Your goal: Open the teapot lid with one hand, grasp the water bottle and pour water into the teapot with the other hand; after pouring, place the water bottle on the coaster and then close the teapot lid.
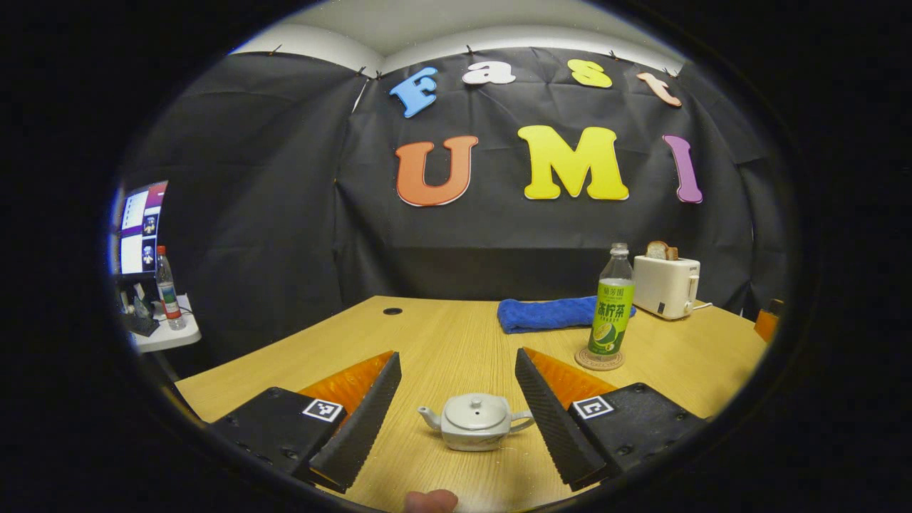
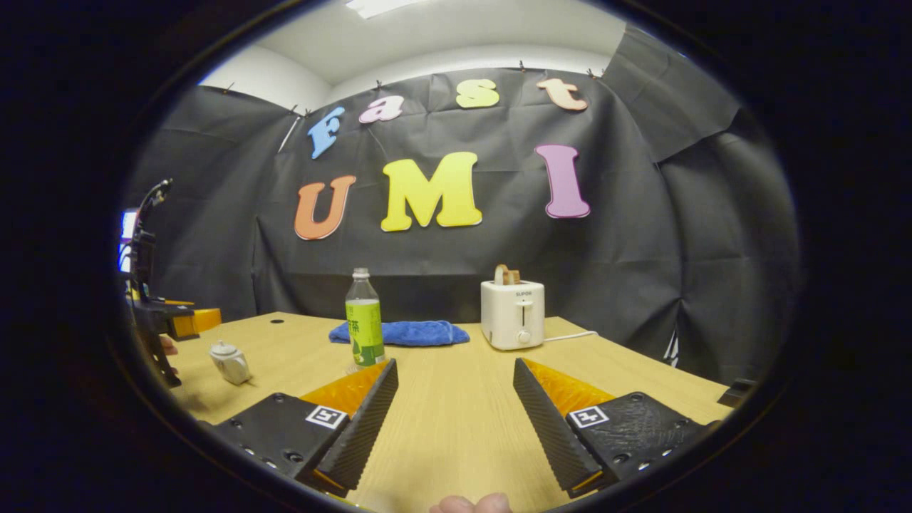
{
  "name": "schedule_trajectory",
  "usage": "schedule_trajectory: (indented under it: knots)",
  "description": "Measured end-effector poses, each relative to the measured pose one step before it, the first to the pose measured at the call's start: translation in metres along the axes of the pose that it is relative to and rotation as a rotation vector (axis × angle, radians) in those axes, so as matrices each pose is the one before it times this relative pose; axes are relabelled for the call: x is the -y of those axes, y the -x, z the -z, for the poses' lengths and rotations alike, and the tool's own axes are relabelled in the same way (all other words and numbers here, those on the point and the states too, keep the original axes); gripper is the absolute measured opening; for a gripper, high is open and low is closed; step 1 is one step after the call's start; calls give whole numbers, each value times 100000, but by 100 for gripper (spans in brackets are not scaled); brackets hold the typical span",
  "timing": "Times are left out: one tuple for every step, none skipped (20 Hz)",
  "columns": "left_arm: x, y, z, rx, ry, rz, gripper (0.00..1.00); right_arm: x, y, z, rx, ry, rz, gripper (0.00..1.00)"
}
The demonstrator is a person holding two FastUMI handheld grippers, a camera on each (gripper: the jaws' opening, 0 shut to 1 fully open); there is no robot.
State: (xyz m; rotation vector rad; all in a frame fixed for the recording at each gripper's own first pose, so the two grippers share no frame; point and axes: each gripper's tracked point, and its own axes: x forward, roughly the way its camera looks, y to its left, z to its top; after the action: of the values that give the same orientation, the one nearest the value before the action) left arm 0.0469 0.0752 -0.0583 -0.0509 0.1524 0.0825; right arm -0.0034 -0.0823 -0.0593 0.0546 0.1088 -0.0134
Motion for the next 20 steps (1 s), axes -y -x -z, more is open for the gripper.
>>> schedule_trajectory:
  knots:
    - [560,874,-1304,1904,116,401,100,92,179,-776,1268,58,260,97]
    - [779,735,-1170,2083,205,1398,100,8,268,-770,1149,266,233,97]
    - [884,711,-1116,1935,436,849,100,-16,260,-829,1005,7,214,97]
    - [871,640,-911,1422,600,1351,100,-112,298,-783,921,-273,-197,96]
    - [1150,516,-715,1093,439,1891,100,-198,143,-882,1132,240,-413,97]
    - [1128,683,-681,1203,117,1680,100,-127,154,-867,1541,598,190,96]
    - [899,517,-501,1021,-397,1537,100,18,278,-878,1413,804,720,96]
    - [760,597,-341,997,-1080,1134,100,-17,427,-740,1557,469,392,97]
    - [675,436,-241,742,-1148,702,100,-69,395,-593,918,257,571,97]
    - [593,413,10,-94,-1419,966,100,-277,481,-334,784,126,-209,97]
    - [318,509,-155,237,-1538,855,100,-225,363,-229,400,140,237,97]
    - [18,395,-225,537,-1476,-337,100,-77,212,47,297,653,645,97]
    - [-308,611,-235,841,-545,-878,99,-18,150,82,-208,697,1401,97]
    - [-354,198,-288,911,577,-1051,99,-121,118,214,-721,282,1034,96]
    - [-43,94,139,-858,-46,-324,99,-419,21,100,-1105,-469,211,96]
    - [-358,326,-194,1144,693,-1321,99,-437,120,9,-1061,-856,-68,97]
    - [107,16,-305,-7,732,750,99,-458,98,-63,-462,-311,-261,97]
    - [222,2,-7,-118,-626,914,99,-291,242,-189,205,234,-232,97]
    - [-124,85,-99,649,-1146,-437,99,-368,153,-138,582,1172,-313,97]
    - [46,85,-176,913,-1325,1201,99,-207,147,105,302,1952,327,97]
